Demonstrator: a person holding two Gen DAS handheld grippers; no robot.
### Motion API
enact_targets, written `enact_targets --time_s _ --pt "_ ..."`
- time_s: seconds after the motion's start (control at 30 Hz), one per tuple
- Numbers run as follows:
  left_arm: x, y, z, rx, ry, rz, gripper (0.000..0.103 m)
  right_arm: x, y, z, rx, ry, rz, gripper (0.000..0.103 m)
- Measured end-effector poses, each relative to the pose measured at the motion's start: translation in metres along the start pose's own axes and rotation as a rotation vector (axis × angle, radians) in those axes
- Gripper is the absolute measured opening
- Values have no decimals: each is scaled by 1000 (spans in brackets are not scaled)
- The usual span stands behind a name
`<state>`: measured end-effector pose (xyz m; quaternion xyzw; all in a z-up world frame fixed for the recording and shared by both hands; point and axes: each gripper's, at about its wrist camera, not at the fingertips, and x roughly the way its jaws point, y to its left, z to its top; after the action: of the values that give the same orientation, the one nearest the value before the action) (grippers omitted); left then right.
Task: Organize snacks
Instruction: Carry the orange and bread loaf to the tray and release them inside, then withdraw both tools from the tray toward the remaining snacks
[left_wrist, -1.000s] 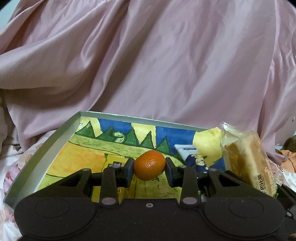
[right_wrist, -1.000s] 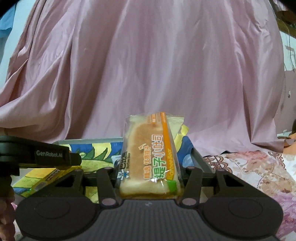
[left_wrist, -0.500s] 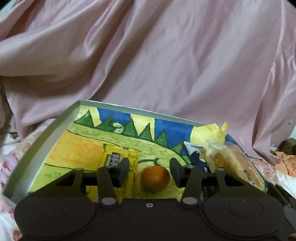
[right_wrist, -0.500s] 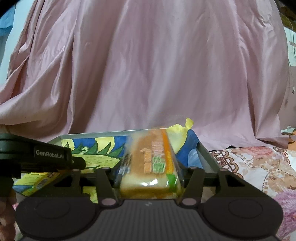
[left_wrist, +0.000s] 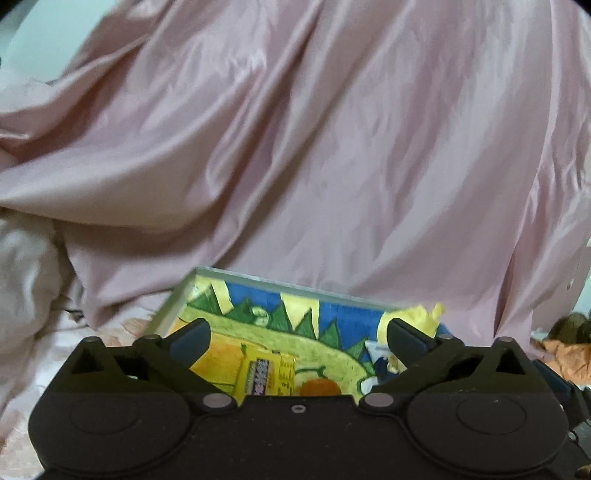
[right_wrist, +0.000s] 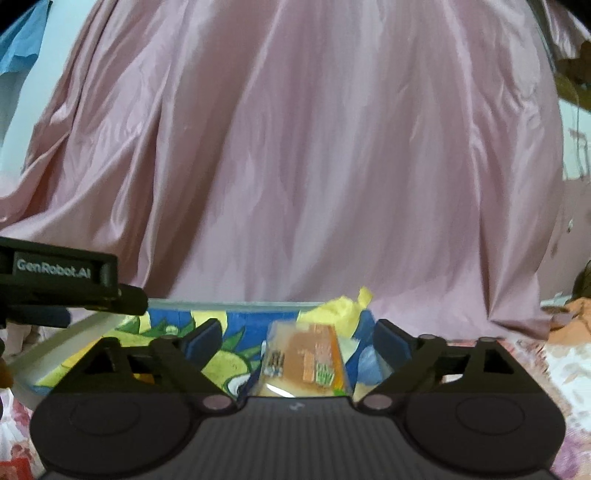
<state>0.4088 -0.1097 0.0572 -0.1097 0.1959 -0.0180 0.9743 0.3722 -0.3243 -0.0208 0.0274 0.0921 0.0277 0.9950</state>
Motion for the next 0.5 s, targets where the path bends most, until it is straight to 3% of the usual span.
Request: enact_targets --time_s 0.2,0.5 --pt "-38 -1 15 -22 -60 -4 102 -36 2 19 -6 -87 -26 102" --pt "-100 6 21 -61 -120 -35 102 -97 10 42 -2 -193 -47 103"
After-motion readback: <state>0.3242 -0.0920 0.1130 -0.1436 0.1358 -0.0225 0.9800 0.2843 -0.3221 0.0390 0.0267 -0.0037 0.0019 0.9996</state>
